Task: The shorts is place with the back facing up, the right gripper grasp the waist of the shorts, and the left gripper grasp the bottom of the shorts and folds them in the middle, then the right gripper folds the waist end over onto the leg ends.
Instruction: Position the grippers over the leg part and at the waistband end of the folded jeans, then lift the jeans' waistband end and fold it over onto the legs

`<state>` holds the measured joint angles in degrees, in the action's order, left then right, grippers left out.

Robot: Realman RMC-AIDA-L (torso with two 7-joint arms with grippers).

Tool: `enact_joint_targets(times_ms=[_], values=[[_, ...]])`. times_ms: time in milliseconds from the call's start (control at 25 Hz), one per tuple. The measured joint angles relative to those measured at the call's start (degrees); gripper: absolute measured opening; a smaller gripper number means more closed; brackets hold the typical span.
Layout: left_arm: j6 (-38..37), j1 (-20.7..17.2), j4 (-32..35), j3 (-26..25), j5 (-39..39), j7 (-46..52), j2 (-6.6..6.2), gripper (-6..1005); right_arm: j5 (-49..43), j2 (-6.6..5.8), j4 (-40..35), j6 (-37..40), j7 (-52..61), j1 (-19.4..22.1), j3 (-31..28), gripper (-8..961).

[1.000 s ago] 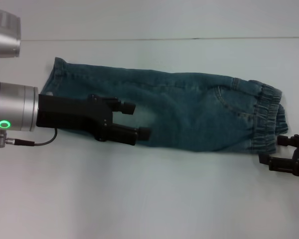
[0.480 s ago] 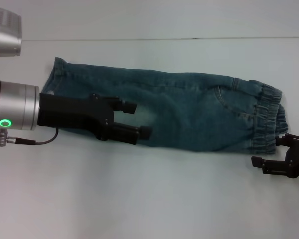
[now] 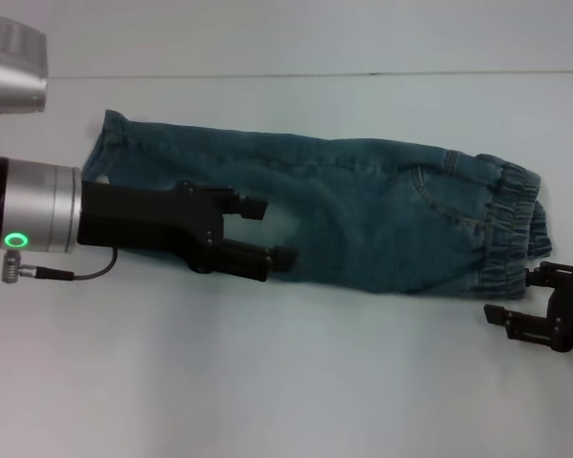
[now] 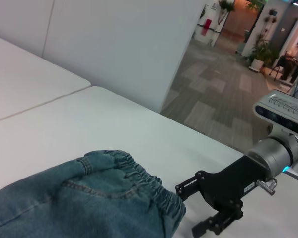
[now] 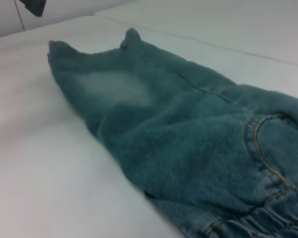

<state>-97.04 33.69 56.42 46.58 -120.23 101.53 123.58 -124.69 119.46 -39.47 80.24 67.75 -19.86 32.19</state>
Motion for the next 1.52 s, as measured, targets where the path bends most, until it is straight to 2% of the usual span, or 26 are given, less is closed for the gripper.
enact_joint_targets(times_ms=[240,440,760,1000,1120,1480,1520], values=[[0.31,-0.23,-0.27,0.0,0.02,-0.42,0.09,930,0.75,0.08,0.12,0.19,-2.9,0.04,-0.13,675],[0.95,-0.29,-1.06,0.01,0.17,-0.44,0.23,929,1.11,0.1,1.14,0.04,-4.78,-0.34,-0.2,436],[4.05,-0.34,-2.44,2.84,0.26,-0.64,0.27,928,1.12,0.03,1.52,-0.32,-5.84,-0.53,-1.24,187],[8.55,-0.17,-4.31,4.3,0.6,-1.12,0.42,927,1.12,0.09,1.36,-0.25,-6.21,-0.33,-1.66,42],[13.57,0.62,-7.54,4.62,2.17,-1.62,0.61,926,1.12,0.11,0.85,1.02,-6.3,-0.11,-2.5,42],[23.73,2.31,-16.73,5.97,10.65,-9.11,0.76,696,1.12,0.13,-1.75,4.58,-5.7,0.15,-4.02,43],[27.41,3.42,-19.46,7.18,12.06,-10.6,0.8,666,1.12,0.12,-2.03,5.09,-5.65,0.19,-4.18,44]])
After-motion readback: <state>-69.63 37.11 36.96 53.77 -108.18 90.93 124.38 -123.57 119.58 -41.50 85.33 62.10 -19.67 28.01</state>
